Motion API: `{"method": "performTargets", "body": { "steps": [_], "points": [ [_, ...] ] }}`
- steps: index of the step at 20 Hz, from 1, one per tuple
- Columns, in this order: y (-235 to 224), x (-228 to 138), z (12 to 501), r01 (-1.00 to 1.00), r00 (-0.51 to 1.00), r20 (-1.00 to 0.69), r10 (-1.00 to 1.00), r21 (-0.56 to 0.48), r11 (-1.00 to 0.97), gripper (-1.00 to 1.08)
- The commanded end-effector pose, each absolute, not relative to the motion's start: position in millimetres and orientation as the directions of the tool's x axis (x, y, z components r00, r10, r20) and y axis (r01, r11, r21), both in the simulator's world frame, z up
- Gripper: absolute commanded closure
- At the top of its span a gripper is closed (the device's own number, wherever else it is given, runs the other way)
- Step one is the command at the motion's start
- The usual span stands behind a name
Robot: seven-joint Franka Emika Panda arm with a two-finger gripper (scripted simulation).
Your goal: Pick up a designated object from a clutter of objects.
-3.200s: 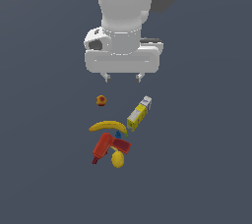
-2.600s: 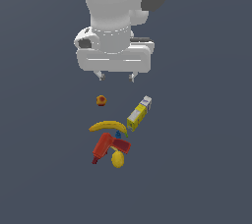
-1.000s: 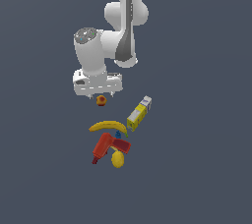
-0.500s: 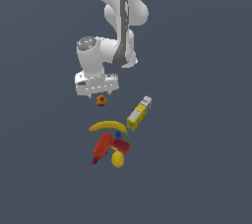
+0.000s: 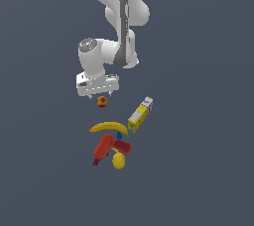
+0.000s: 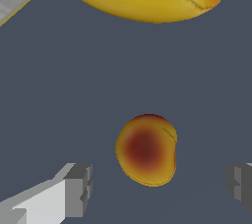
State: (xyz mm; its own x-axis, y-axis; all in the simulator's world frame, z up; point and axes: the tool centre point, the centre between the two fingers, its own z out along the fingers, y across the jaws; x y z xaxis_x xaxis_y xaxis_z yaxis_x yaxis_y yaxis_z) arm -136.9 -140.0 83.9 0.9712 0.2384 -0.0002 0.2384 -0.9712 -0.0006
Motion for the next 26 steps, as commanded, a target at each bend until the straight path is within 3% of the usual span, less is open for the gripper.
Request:
{"method": "performTargets", "body": {
  "steps": [1, 19, 20, 26],
  "points": [
    [-140, -137, 81, 0.239, 0.971, 0.0, 0.239, -0.001, -0.971, -0.92],
    [-140, -138, 34, 0.24, 0.971, 0.0, 0.24, 0.0, -0.971, -0.92],
    [-140, -138, 34, 0.24, 0.971, 0.0, 0.24, 0.0, -0.971, 1.08],
    [-140, -138, 34, 0.24, 0.971, 0.0, 0.24, 0.0, -0.971, 1.08]
  ]
}}
